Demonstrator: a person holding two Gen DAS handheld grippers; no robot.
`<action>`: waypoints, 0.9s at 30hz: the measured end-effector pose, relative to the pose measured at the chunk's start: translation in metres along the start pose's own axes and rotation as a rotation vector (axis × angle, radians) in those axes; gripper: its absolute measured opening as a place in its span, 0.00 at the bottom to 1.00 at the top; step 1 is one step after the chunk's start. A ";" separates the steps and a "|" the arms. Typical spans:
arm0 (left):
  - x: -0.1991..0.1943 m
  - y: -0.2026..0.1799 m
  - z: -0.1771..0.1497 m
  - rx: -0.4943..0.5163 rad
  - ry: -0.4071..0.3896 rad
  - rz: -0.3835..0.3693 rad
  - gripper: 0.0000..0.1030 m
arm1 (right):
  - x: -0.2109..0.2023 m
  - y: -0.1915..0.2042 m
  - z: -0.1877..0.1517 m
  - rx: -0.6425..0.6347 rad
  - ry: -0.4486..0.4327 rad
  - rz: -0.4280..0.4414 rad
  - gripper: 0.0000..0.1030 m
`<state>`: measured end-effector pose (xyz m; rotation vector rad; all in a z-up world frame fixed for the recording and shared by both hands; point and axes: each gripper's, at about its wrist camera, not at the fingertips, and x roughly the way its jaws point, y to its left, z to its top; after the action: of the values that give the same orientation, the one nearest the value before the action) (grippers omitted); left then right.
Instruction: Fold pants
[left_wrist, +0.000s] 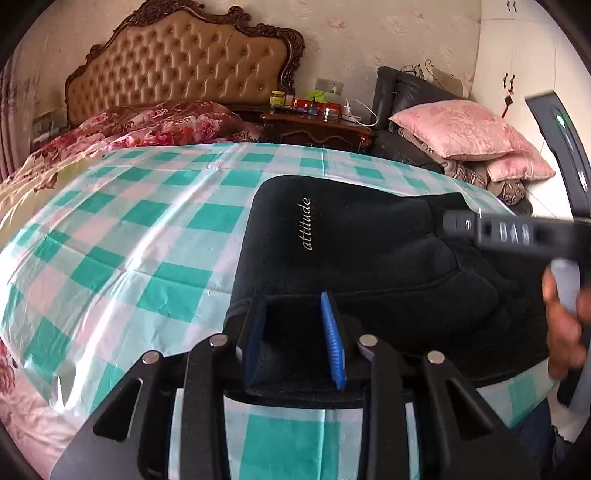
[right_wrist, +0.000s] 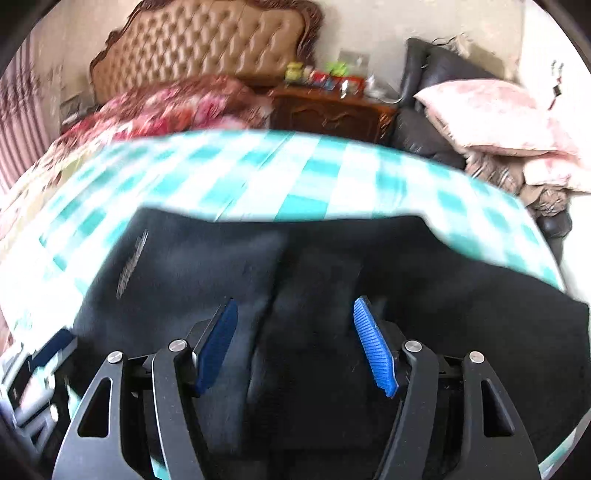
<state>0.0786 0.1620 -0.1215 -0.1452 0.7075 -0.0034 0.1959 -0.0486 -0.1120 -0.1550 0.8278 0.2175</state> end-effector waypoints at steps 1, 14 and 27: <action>0.000 -0.001 0.000 0.001 -0.001 -0.001 0.34 | 0.005 -0.003 0.007 0.018 0.011 0.010 0.61; -0.016 0.061 -0.017 -0.396 0.008 -0.149 0.78 | 0.054 -0.021 0.004 0.051 0.097 -0.034 0.73; 0.005 0.053 -0.029 -0.415 0.093 -0.264 0.59 | 0.057 -0.023 0.001 0.045 0.074 -0.034 0.77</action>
<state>0.0614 0.2101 -0.1541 -0.6389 0.7708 -0.1170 0.2394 -0.0636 -0.1525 -0.1352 0.9020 0.1617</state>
